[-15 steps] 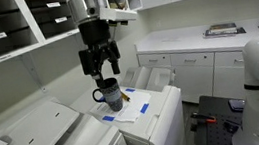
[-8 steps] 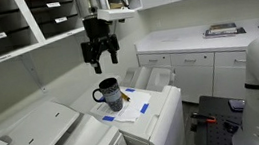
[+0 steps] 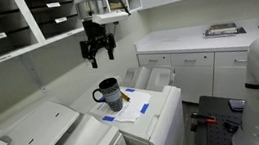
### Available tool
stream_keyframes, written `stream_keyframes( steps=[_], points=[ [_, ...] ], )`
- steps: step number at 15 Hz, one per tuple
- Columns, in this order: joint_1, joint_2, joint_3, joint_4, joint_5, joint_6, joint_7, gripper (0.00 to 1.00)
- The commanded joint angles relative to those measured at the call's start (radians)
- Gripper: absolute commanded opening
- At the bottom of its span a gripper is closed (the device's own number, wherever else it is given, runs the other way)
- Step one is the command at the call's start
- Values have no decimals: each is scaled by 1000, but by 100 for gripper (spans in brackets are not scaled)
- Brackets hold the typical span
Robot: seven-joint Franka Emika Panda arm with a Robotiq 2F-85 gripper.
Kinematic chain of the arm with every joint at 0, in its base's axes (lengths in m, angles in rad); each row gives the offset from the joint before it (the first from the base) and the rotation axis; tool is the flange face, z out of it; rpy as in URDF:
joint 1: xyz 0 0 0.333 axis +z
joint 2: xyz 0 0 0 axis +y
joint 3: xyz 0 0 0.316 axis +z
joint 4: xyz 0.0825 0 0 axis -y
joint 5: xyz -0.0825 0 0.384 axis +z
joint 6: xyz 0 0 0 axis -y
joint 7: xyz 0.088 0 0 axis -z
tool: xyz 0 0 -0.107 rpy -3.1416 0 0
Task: Put the pen in the black cup
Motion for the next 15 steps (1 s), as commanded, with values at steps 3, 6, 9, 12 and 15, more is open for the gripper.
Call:
stream_keyframes(
  steps=[3, 6, 9, 12, 15],
  points=[
    [-6, 76, -13, 40, -40, 72, 73, 100],
    [-17, 120, -20, 33, -80, 156, 149, 100],
    [-29, 156, -38, 29, -120, 212, 247, 100],
    [-43, 189, -67, 20, -152, 222, 327, 100],
    [-55, 234, -95, 11, -157, 238, 366, 100]
  ],
)
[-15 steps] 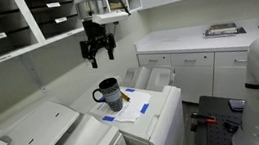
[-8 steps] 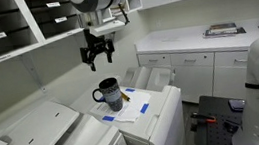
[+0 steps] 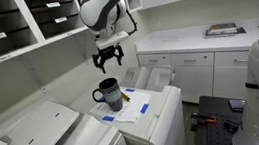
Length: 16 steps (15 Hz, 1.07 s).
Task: Put the pen in the black cup
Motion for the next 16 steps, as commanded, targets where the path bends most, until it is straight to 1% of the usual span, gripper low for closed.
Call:
stream_keyframes(
  steps=[1, 4, 7, 10, 14, 15, 16],
  points=[
    [-5, 52, -22, -5, -16, 42, 72, 100],
    [0, 119, -41, -8, -29, 96, 108, 100],
    [10, 183, -47, -6, -25, 142, 102, 100],
    [25, 232, -54, 1, -32, 163, 117, 100],
    [35, 258, -72, -2, -67, 175, 118, 100],
    [37, 262, -74, -4, -72, 181, 117, 100],
    [40, 265, -76, -6, -78, 184, 120, 94]
  ],
)
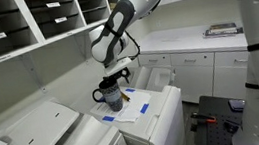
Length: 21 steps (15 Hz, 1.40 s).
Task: Put the pen in the black cup
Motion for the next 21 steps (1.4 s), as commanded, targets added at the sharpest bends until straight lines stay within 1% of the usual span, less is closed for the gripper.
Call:
stream_keyframes(
  steps=[1, 2, 3, 4, 5, 6, 7, 9, 10, 11, 17, 19, 20, 21],
  points=[
    [25, 14, -22, 1, -32, 25, 34, 91],
    [27, 18, -24, 0, -36, 34, 38, 86],
    [27, 23, -24, 1, -32, 41, 33, 87],
    [28, 30, -24, 3, -27, 48, 34, 85],
    [28, 35, -25, 4, -24, 56, 36, 86],
    [29, 40, -26, 5, -22, 63, 37, 84],
    [30, 48, -26, 5, -20, 72, 37, 86],
    [33, 62, -27, 7, -16, 83, 45, 85],
    [34, 68, -26, 7, -12, 90, 46, 65],
    [34, 72, -25, 6, -8, 99, 40, 59],
    [40, 66, -25, 6, -2, 120, 34, 12],
    [38, 61, -24, 3, 4, 124, 33, 0],
    [38, 60, -25, 2, 6, 125, 32, 5],
    [37, 58, -25, 1, 8, 125, 30, 5]
  ],
)
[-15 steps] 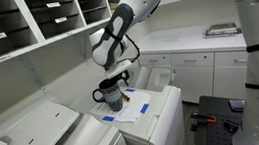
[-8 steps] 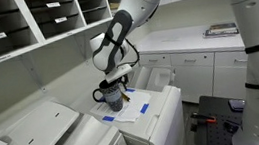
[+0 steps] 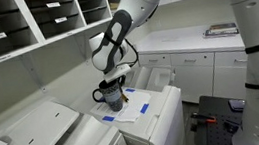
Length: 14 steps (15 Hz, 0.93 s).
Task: Put the pen in the black cup
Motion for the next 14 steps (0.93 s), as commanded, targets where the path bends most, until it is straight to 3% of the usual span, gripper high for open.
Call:
stream_keyframes(
  steps=[1, 8, 11, 14],
  points=[
    [10, -14, -13, -6, 23, 14, 4, 5],
    [-22, -128, 30, -12, 124, -21, -239, 5],
    [-18, -178, 27, -21, 72, -60, -366, 5],
    [-19, -242, 30, -71, 29, 2, -497, 5]
  ],
)
